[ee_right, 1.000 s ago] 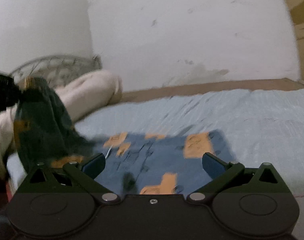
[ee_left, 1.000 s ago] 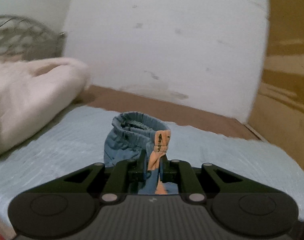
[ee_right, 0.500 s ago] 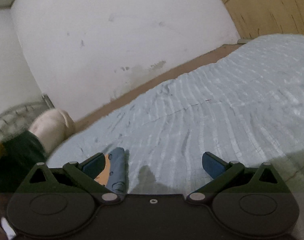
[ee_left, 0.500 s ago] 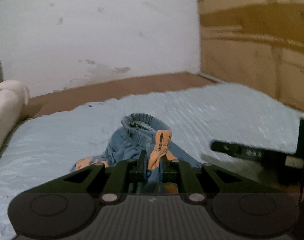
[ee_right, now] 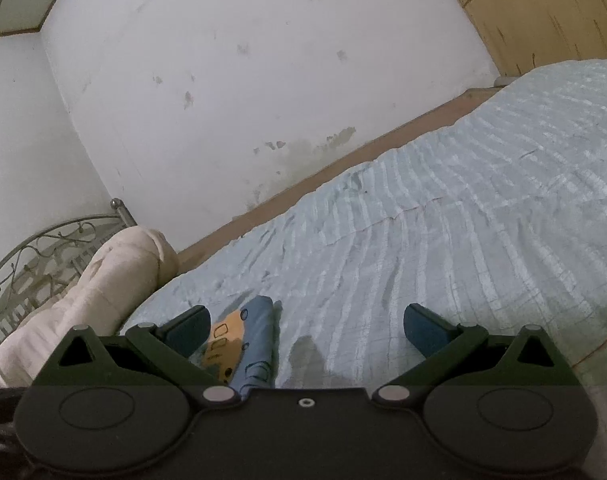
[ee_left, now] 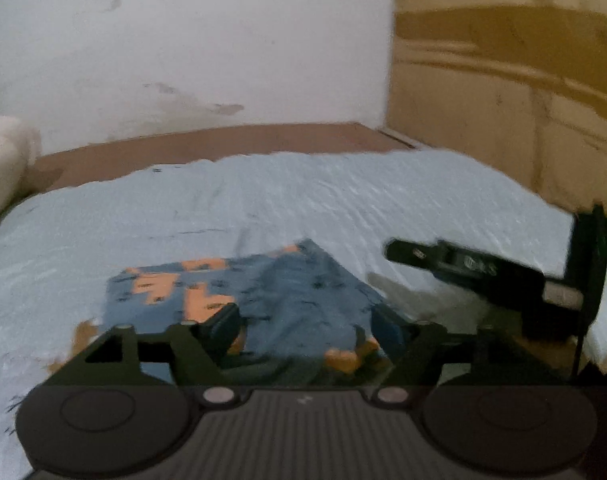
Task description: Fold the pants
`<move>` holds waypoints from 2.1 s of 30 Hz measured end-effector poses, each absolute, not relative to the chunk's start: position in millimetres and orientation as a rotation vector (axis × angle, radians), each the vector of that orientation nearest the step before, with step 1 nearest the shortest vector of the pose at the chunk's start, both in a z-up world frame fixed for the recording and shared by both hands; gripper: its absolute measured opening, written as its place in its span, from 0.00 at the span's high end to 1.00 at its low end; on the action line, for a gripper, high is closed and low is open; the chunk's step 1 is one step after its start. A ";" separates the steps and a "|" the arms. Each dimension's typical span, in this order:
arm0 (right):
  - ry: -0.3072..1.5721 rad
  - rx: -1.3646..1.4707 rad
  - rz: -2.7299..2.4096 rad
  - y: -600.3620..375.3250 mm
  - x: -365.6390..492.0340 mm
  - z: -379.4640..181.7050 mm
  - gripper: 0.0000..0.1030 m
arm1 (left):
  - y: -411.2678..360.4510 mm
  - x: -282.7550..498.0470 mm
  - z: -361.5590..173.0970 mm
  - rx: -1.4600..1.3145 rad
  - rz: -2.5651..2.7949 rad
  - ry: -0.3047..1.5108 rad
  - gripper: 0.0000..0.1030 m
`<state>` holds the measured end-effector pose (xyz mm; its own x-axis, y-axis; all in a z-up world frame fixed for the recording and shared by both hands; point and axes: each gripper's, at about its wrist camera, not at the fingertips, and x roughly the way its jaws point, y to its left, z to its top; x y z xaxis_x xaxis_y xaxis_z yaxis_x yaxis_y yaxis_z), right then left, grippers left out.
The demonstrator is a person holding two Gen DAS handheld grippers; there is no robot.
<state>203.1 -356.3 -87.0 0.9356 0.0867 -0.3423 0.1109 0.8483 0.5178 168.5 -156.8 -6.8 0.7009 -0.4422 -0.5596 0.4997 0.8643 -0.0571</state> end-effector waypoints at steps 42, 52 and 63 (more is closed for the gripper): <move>0.561 0.397 0.210 -282.4 251.6 -51.6 0.91 | -37.2 166.9 -45.7 -0.226 -0.284 0.704 0.86; 0.541 0.333 0.153 -296.9 252.5 -17.4 0.91 | -62.3 160.1 -43.6 -0.132 -0.360 0.722 0.96; 0.620 0.304 0.051 -300.5 253.4 -51.1 0.68 | -43.6 155.5 -38.7 -0.182 -0.368 0.739 0.66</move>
